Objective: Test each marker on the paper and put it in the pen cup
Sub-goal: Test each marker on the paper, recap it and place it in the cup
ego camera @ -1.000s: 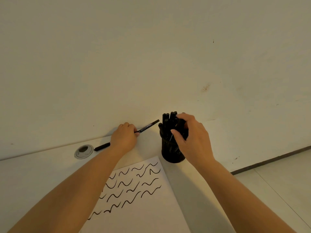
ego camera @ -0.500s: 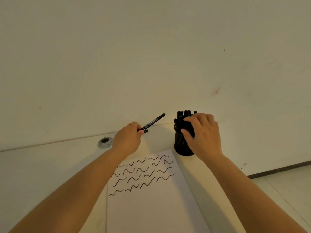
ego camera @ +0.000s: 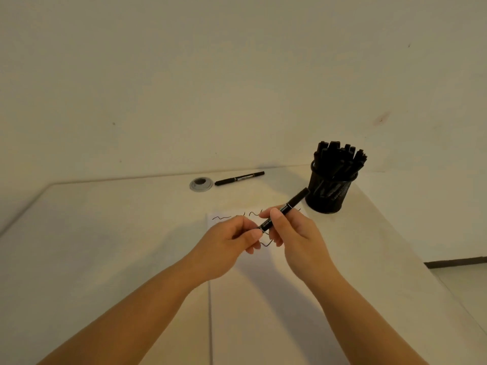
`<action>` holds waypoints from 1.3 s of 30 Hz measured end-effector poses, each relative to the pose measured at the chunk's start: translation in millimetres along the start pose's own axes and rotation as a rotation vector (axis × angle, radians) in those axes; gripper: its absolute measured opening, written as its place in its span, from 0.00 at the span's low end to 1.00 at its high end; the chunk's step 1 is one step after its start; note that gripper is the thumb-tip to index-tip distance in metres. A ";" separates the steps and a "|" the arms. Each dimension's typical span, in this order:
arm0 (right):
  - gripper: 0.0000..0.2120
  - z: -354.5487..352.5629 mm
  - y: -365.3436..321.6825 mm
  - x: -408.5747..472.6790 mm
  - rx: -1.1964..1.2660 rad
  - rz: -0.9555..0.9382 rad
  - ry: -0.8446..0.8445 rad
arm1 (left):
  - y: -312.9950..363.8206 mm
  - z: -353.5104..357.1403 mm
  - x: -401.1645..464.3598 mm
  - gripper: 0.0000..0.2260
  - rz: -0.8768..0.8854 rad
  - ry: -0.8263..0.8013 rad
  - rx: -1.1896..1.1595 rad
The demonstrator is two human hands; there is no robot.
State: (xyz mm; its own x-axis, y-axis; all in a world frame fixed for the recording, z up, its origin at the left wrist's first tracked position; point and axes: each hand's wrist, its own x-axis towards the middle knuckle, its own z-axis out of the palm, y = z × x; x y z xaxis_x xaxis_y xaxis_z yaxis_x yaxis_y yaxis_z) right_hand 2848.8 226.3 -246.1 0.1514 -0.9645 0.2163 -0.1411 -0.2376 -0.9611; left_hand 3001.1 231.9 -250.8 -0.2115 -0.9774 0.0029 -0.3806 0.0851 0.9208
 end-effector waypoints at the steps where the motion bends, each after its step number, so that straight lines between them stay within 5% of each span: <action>1: 0.12 4.6 1.2 -4.6 0.032 0.004 0.025 | -1.9 -3.1 -6.3 0.09 -0.041 -0.045 -0.017; 6: 0.12 23.4 5.3 -19.6 0.106 0.084 0.025 | -8.7 -12.3 -29.4 0.13 -0.123 -0.190 -0.106; 12: 0.13 42.5 13.2 -23.0 0.071 0.163 0.090 | -11.1 0.2 -43.9 0.12 0.072 0.148 0.386; 18: 0.14 0.8 24.3 3.6 0.220 0.359 0.524 | -33.2 -15.0 -62.5 0.09 0.151 0.301 0.619; 26: 0.10 -15.4 39.2 -7.3 0.128 0.258 0.405 | -60.9 -23.6 -71.2 0.23 0.225 0.200 0.696; 39: 0.07 42.5 34.1 -8.2 0.019 0.228 0.046 | -66.8 -27.4 -74.7 0.17 0.148 0.141 0.506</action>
State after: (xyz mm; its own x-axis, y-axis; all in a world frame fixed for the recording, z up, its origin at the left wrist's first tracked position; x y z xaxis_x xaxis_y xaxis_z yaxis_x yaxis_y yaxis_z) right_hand 2884.3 231.0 -288.0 0.0727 -0.9974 0.0009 -0.1481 -0.0117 -0.9889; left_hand 3067.0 293.9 -301.8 -0.1862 -0.9614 0.2025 -0.7492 0.2723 0.6038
